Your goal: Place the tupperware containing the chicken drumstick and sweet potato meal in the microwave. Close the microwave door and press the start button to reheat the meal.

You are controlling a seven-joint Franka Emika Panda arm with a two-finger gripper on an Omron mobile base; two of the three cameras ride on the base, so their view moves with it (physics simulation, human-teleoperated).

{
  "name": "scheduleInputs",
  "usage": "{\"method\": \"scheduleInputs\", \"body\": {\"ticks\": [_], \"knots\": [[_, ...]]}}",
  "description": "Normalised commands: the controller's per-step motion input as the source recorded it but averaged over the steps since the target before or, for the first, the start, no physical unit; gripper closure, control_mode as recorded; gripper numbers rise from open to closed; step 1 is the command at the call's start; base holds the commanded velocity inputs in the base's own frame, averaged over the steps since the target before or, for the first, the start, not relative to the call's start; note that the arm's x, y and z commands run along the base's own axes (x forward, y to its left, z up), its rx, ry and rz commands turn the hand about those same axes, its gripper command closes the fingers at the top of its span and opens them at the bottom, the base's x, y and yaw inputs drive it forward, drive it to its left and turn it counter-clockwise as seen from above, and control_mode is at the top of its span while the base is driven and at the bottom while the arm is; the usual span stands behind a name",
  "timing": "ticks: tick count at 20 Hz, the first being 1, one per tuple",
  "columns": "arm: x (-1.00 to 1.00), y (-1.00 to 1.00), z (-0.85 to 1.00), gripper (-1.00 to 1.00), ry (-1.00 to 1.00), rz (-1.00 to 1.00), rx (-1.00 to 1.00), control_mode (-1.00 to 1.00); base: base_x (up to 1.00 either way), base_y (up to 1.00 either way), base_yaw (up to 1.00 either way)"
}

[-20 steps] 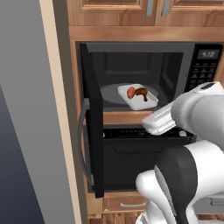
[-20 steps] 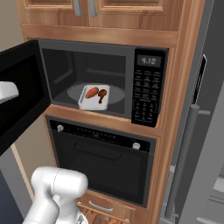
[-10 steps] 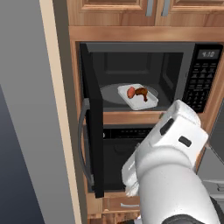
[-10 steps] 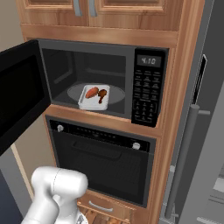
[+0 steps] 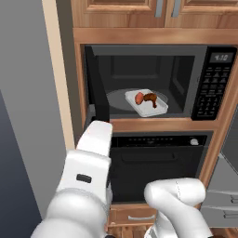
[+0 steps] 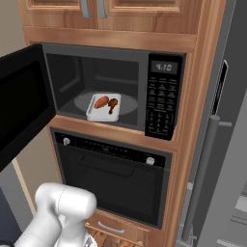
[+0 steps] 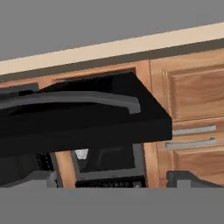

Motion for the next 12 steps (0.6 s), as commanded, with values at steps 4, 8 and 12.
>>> {"method": "scheduleInputs", "body": {"ticks": [4, 8, 12], "knots": [[0.57, 0.69, -0.66, -1.0, 0.0, -0.02, -0.28, -1.0, 0.0, 0.0, 0.0], [0.75, 0.53, -0.77, -1.0, 0.0, -0.04, -0.24, -1.0, 0.0, 0.0, 0.0], [0.95, 0.52, -0.63, -1.0, 0.0, -0.08, -0.21, -1.0, 0.0, 0.0, 0.0]]}}
